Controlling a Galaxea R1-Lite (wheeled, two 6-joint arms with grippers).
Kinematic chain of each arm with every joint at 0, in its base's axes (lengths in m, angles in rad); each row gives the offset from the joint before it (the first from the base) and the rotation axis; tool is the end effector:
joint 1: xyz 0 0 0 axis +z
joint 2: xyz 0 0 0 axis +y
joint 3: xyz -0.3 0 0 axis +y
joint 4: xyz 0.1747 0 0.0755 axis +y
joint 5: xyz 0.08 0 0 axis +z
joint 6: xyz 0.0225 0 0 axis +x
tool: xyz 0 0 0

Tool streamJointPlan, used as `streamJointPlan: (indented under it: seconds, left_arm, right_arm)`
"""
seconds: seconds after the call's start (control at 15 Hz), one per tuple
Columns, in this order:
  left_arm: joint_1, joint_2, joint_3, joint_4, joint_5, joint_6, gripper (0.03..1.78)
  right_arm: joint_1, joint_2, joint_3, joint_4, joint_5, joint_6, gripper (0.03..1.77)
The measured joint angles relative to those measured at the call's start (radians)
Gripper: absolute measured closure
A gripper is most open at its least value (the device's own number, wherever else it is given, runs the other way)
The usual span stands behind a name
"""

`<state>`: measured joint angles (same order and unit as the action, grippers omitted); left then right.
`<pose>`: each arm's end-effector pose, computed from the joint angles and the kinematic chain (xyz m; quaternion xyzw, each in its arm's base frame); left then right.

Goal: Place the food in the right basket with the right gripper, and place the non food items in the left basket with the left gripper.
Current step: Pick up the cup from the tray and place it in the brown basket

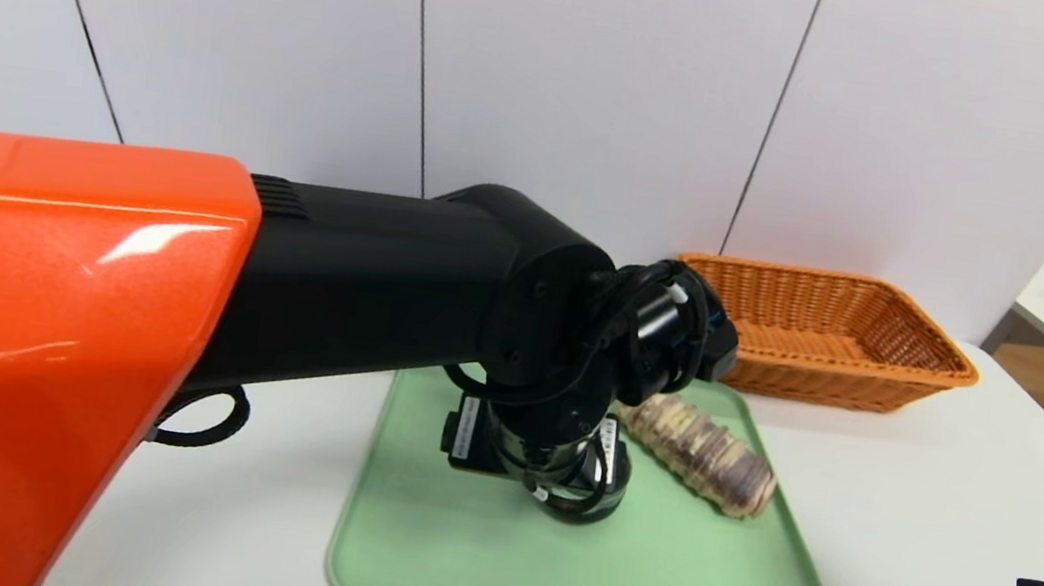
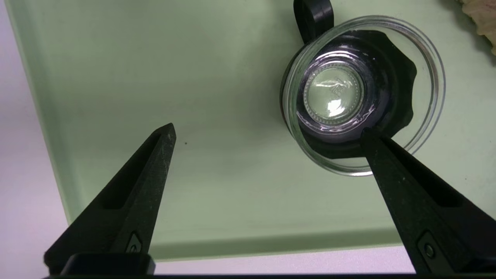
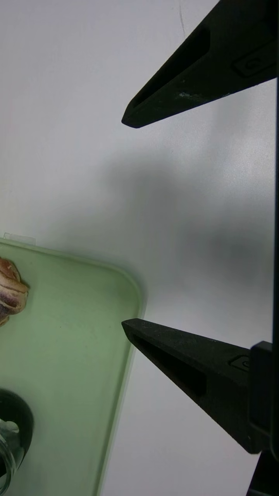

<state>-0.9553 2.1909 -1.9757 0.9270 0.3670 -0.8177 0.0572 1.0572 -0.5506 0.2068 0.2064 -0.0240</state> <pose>0.2393 -0.3245 0.1887 -0.0155 0.4885 -0.0542 0.8708 0.1187 0.0114 0.1758 0.0149 0.3467 0.1273 0.9292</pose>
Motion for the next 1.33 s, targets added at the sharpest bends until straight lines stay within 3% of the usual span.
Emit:
streamJointPlan:
  seconds: [0.67, 0.87, 1.13, 1.27, 1.33]
  left_arm:
    - [0.012, 0.046, -0.001, -0.027, -0.005, 0.003, 0.12]
    - [0.012, 0.049, -0.001, -0.027, -0.005, 0.003, 0.63]
    - [0.011, 0.05, 0.0, -0.027, -0.006, 0.006, 1.08]
    - [0.011, 0.05, -0.002, -0.03, -0.007, 0.006, 1.73]
    - [0.01, 0.049, 0.0, -0.026, -0.006, 0.006, 1.73]
  right_arm:
    - [-0.002, 0.0, 0.015, -0.001, 0.001, 0.0, 0.1]
    - [-0.002, 0.001, 0.016, -0.011, 0.0, 0.0, 0.1]
    - [-0.002, 0.002, 0.02, -0.031, -0.002, 0.0, 0.1]
    - [-0.002, 0.002, 0.02, -0.032, -0.001, 0.0, 0.1]
    - [-0.002, 0.002, 0.02, -0.032, -0.003, 0.0, 0.1]
